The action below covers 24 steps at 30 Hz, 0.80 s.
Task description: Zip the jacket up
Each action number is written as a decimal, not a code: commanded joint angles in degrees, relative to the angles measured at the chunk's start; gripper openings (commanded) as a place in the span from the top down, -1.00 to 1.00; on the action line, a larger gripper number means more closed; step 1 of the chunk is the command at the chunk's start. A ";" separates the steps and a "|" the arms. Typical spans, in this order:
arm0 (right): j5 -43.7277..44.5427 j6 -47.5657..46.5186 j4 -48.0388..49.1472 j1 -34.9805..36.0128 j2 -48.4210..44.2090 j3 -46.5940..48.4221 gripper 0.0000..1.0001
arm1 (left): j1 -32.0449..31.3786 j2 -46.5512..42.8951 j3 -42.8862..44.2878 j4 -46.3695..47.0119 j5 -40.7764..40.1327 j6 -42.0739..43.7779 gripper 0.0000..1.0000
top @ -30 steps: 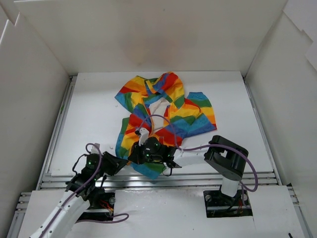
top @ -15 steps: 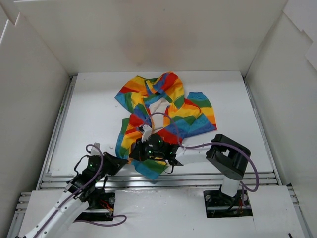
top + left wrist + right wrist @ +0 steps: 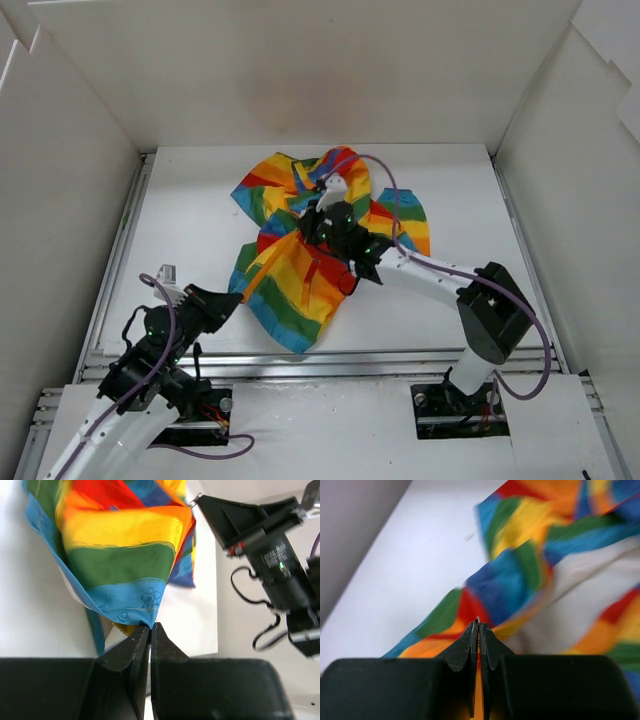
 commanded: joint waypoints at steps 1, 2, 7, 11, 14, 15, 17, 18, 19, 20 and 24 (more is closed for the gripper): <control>13.66 -10.22 -1.99 -8.66 -3.77 8.90 1.00 | -0.28 0.78 7.02 -0.75 -5.25 8.17 1.00; 14.19 -11.29 -2.44 -12.69 -2.99 10.66 1.00 | -0.28 0.87 9.56 -1.01 -7.17 9.33 1.00; 13.94 -13.67 -9.10 -25.80 3.51 25.33 1.00 | -0.28 3.42 14.59 0.47 -9.30 16.09 1.00; 10.17 -11.40 -13.07 -36.86 7.47 33.16 1.00 | -0.28 5.09 15.82 3.81 -9.13 19.17 1.00; 6.20 -9.98 -14.74 -40.58 8.88 35.97 1.00 | -0.28 7.11 15.73 5.84 -9.21 20.23 1.00; 6.37 -11.11 -15.96 -40.94 9.23 36.68 1.00 | -0.28 7.90 15.82 6.54 -9.13 20.41 1.00; 6.03 -11.91 -17.38 -41.90 10.11 38.53 1.00 | -0.28 8.43 16.08 7.07 -9.48 21.20 1.00; 4.98 -11.22 -17.82 -42.43 10.03 38.53 1.00 | -0.28 8.69 16.00 7.68 -9.91 21.29 1.00; 3.66 -10.60 -17.56 -42.78 9.16 37.06 1.00 | -0.28 9.30 16.17 8.03 -10.27 21.46 1.00; 1.74 -10.16 -17.04 -42.52 8.28 35.65 1.00 | 0.24 11.83 16.52 8.13 -10.27 21.47 1.00; -1.79 -8.23 -12.30 -39.19 1.78 26.60 1.00 | 1.82 21.95 21.52 4.37 -8.69 21.81 0.22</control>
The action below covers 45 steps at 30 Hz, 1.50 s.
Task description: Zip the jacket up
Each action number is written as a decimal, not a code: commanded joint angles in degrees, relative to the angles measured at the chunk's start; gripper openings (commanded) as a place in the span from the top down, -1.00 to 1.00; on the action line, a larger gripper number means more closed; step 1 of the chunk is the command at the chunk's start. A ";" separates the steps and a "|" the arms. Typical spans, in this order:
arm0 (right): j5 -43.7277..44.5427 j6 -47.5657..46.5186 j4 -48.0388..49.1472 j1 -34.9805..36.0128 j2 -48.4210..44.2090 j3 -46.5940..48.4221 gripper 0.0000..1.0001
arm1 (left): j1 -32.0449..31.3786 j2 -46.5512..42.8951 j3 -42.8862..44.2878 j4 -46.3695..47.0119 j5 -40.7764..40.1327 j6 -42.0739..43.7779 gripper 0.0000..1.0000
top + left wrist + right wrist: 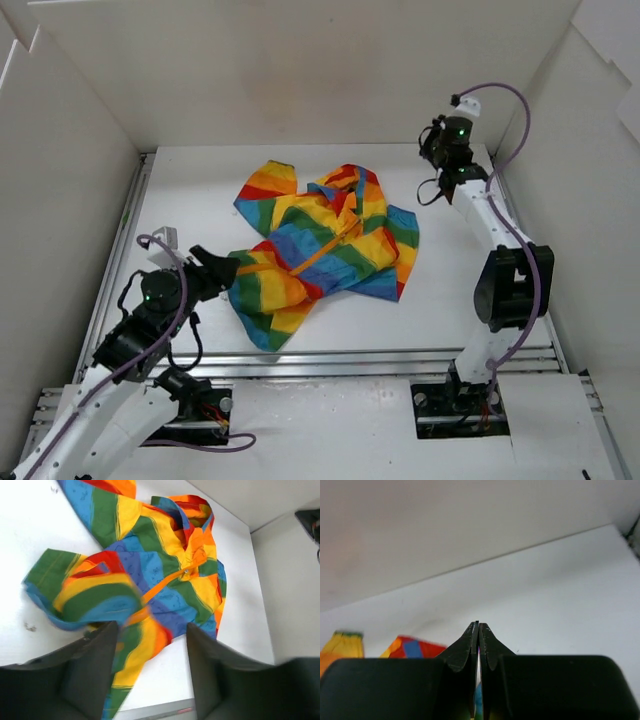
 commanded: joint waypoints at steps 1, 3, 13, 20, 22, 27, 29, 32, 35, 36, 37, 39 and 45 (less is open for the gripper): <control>-4.57 1.70 5.66 4.26 -9.61 -5.30 1.00 | 1.96 8.88 7.97 1.71 0.43 2.01 -0.15; -6.86 3.45 6.19 5.32 -12.09 -9.61 1.00 | 3.54 13.11 10.27 0.21 0.43 3.68 -0.35; -8.45 5.48 -5.23 7.00 -33.06 -16.12 -0.45 | 7.94 10.58 16.87 9.08 4.55 8.34 -0.89; -18.09 4.42 -8.92 7.61 -41.20 -24.21 0.72 | 7.94 10.39 14.68 12.16 13.69 7.83 -0.93; -21.52 3.81 -9.10 8.40 -37.95 -25.96 1.00 | 6.45 14.33 12.75 12.07 15.80 6.77 -0.77; -25.40 1.36 -3.82 10.95 -27.97 -29.49 1.00 | -1.62 24.53 9.57 17.61 12.75 8.69 0.14; -26.81 -1.20 -4.63 12.35 -22.76 -26.59 1.00 | -3.83 31.47 10.45 17.60 10.11 9.57 0.21; -24.53 -1.47 -2.08 14.38 -15.10 -26.15 1.00 | -6.82 38.77 12.30 19.53 5.97 11.16 0.20; -22.77 -0.50 -0.59 15.26 -7.63 -23.95 0.65 | -7.71 43.96 14.14 20.77 4.82 12.48 0.19; -22.68 -0.15 0.03 15.70 -4.40 -23.51 0.61 | -7.71 44.84 14.84 20.77 5.34 12.56 0.20; -22.16 0.03 0.04 16.14 -2.97 -22.38 0.58 | -8.32 45.98 14.85 21.03 5.44 12.65 0.20; -20.93 0.55 1.79 17.01 0.62 -21.67 0.44 | -8.32 46.52 14.07 22.43 6.13 12.65 0.21; -19.87 1.26 3.72 18.07 7.49 -18.86 0.34 | -8.32 47.14 11.08 25.25 7.72 11.86 0.22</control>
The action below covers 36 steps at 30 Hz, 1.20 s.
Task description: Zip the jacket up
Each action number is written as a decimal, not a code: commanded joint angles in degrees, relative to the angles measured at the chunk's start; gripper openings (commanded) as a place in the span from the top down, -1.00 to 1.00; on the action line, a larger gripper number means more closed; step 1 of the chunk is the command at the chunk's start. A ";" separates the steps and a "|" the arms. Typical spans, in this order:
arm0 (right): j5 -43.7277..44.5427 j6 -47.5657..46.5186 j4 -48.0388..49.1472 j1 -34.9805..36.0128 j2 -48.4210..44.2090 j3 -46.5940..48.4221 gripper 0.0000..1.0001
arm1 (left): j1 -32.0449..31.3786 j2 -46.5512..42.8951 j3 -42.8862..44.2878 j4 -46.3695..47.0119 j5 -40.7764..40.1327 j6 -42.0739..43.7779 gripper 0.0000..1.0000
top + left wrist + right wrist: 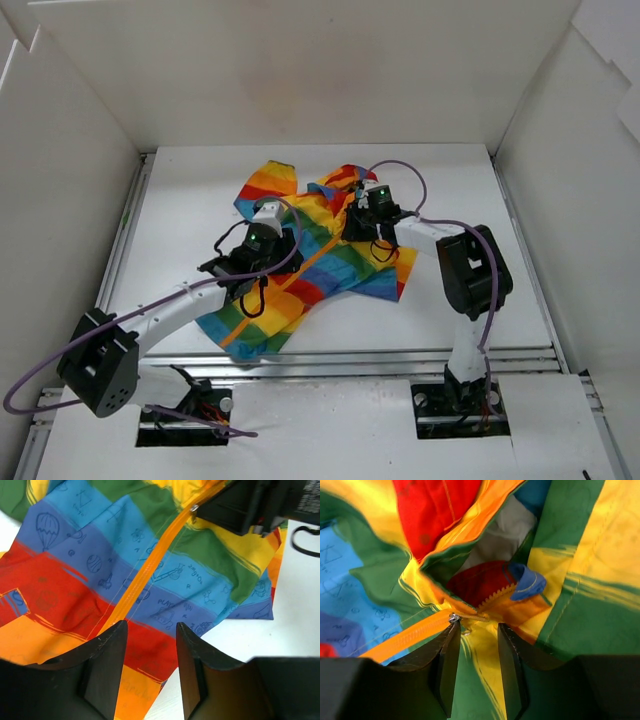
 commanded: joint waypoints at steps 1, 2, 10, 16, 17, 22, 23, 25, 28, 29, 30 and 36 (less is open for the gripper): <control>1.70 0.36 5.37 0.76 0.94 3.66 0.33 | -0.41 -0.79 0.67 5.84 0.62 0.56 0.22; 1.53 0.36 5.72 0.85 1.38 3.92 0.33 | -0.41 -0.88 0.41 6.19 0.62 0.47 0.22; 2.84 1.41 9.22 2.52 -1.50 -0.11 0.39 | -0.41 0.61 -0.12 7.07 2.82 0.47 0.24; 7.50 0.90 10.55 3.40 -8.01 -4.77 0.34 | -0.41 0.61 -0.03 7.34 3.43 1.00 0.25; 7.94 0.54 9.94 3.84 -8.28 -4.78 0.34 | -0.41 0.53 -0.12 7.51 3.43 0.91 0.27; 8.03 -0.60 8.36 4.54 -6.09 -2.94 0.44 | -0.41 0.26 -0.30 7.60 3.52 0.91 0.31; 8.21 -0.78 8.36 4.63 -4.78 -2.15 0.44 | -0.41 0.17 -0.39 7.69 3.61 0.74 0.31; 8.03 -0.60 7.92 4.54 -3.37 -1.18 0.46 | -0.41 0.00 -0.48 7.43 3.78 0.83 0.32; 8.21 -1.13 6.95 4.54 -1.17 1.11 0.48 | -0.41 -0.79 -0.74 7.07 3.52 1.00 0.32; 8.38 -1.39 6.43 4.54 -0.29 2.16 0.48 | -0.41 -1.14 -1.17 7.16 3.35 0.91 0.33; 8.47 -1.57 5.99 4.54 0.15 2.52 0.48 | -0.41 -1.23 -1.27 7.16 3.34 0.91 0.33; 7.68 -0.87 5.19 5.07 1.65 3.05 0.52 | 0.12 -0.18 -1.44 7.51 4.04 0.65 0.34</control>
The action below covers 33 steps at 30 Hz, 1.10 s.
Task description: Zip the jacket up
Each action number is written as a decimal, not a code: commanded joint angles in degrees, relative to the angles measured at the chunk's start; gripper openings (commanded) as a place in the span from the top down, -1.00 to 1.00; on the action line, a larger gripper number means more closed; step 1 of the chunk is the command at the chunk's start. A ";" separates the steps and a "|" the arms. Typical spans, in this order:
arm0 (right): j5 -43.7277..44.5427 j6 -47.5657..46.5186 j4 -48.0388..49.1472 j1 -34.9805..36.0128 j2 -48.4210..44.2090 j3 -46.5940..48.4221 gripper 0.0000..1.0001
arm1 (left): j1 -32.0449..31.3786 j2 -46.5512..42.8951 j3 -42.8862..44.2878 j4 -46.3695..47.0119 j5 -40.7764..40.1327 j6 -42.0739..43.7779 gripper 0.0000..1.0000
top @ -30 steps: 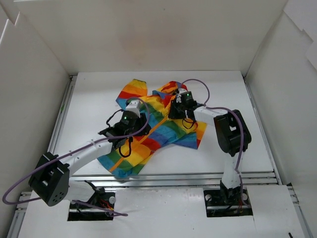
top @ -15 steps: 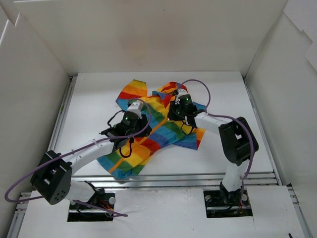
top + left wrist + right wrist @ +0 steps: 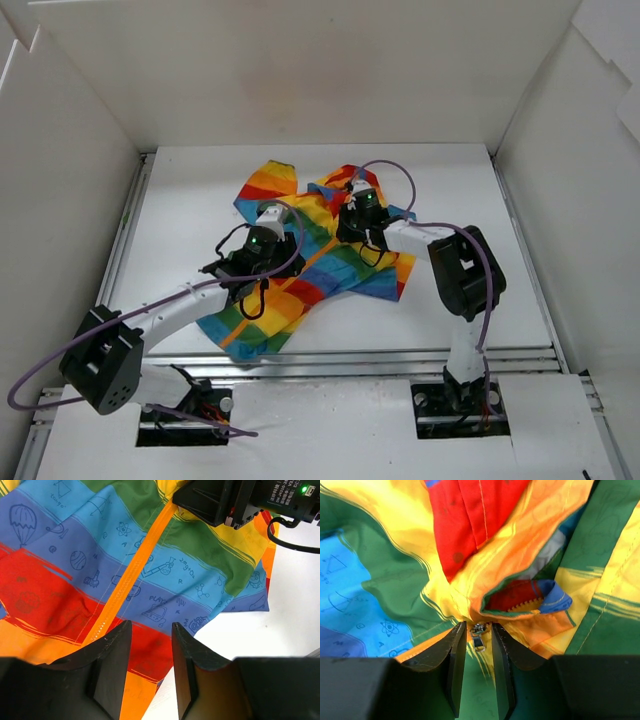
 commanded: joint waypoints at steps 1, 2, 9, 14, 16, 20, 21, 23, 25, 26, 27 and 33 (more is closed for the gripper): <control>0.58 -0.15 0.86 0.61 -0.95 1.98 0.52 | 0.12 -0.86 0.72 3.73 0.90 0.41 0.34; 0.84 0.03 0.95 0.61 -1.30 1.19 0.52 | 0.12 -0.51 0.81 3.73 0.99 0.41 0.34; 2.78 -0.49 0.61 1.49 -4.82 -1.37 0.39 | 0.65 0.64 1.78 4.08 1.60 0.76 0.35; 2.51 -0.67 -0.54 1.84 -3.07 -0.14 0.73 | 0.65 0.55 1.69 4.17 1.78 0.67 0.36; 3.30 -0.85 -0.72 2.19 -2.71 0.13 0.72 | 0.65 0.11 1.08 4.44 1.34 0.41 0.36; 3.57 -0.76 -1.15 2.46 -2.01 0.74 0.50 | 0.65 0.02 0.99 4.35 1.25 0.50 0.36; 3.65 -0.67 -1.24 2.54 -1.66 1.09 0.50 | 0.65 0.11 0.99 4.44 1.17 0.50 0.36; 3.83 -0.50 -1.42 2.63 -1.66 1.18 0.61 | 0.65 0.29 1.07 4.35 1.16 0.50 0.36; 3.83 -0.15 -1.42 2.63 -2.01 1.10 0.75 | 0.65 0.55 1.42 4.35 0.90 0.67 0.36; 3.83 -0.06 -1.16 2.72 -2.44 0.83 0.79 | 0.65 0.73 1.51 4.44 0.81 0.76 0.36; 3.92 -0.06 -0.89 2.55 -3.67 0.05 0.81 | 0.65 0.90 2.03 4.44 0.64 0.94 0.36; 4.89 -0.32 -1.77 2.72 -8.42 -1.19 1.00 | 0.65 4.50 4.15 6.10 -1.03 5.06 0.00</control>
